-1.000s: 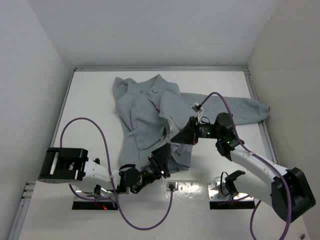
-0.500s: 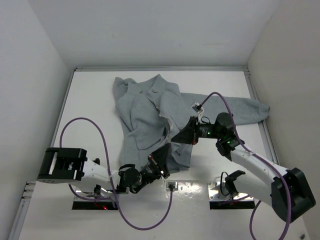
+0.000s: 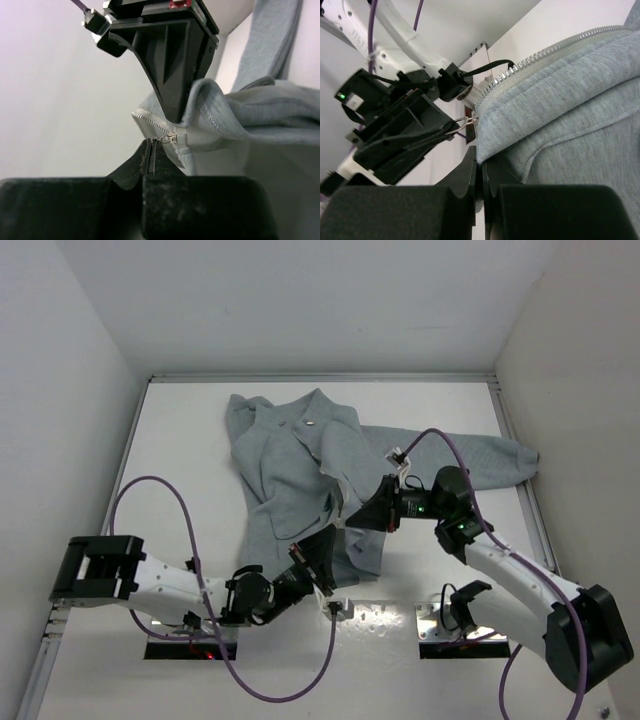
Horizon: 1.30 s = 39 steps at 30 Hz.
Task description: Zip up the jacket
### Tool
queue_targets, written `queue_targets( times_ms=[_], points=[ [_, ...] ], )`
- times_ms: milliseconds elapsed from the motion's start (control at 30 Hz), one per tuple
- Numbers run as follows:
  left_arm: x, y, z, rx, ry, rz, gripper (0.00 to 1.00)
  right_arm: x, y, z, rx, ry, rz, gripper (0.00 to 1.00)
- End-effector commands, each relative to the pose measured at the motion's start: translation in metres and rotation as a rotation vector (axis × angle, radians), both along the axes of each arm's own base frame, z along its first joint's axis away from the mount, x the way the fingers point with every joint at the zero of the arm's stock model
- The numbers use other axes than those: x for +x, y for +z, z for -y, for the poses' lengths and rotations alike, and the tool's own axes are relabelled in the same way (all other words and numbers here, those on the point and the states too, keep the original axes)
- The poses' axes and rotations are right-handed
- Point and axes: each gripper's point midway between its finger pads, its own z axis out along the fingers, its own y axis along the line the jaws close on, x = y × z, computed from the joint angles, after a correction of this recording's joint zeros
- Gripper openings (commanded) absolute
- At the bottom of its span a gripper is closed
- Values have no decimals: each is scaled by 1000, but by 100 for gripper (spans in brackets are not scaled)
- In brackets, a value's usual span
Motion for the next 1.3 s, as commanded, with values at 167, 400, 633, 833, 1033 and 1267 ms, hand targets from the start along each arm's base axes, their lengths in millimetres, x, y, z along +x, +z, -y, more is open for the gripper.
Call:
queue_targets(
  times_ms=[167, 400, 633, 833, 1033, 1267],
  points=[
    [-21, 19, 17, -166, -206, -398, 0, -10, 5, 3, -3, 46, 83, 3],
    [-37, 19, 25, -207, -333, -560, 0, -10, 1, 9, -42, 11, 110, 21],
    [-42, 13, 30, -235, -398, -671, 0, -7, -4, 23, -110, -83, 113, 60],
    [-16, 0, 42, -273, -320, -787, 0, -10, -7, 44, -195, -218, 167, 57],
    [4, 1, 54, -311, -286, -846, 0, -28, -6, 56, -221, -238, 145, 38],
    [17, 6, 59, -367, -258, -910, 0, -26, -21, 48, -174, -249, -26, 41]
  ],
)
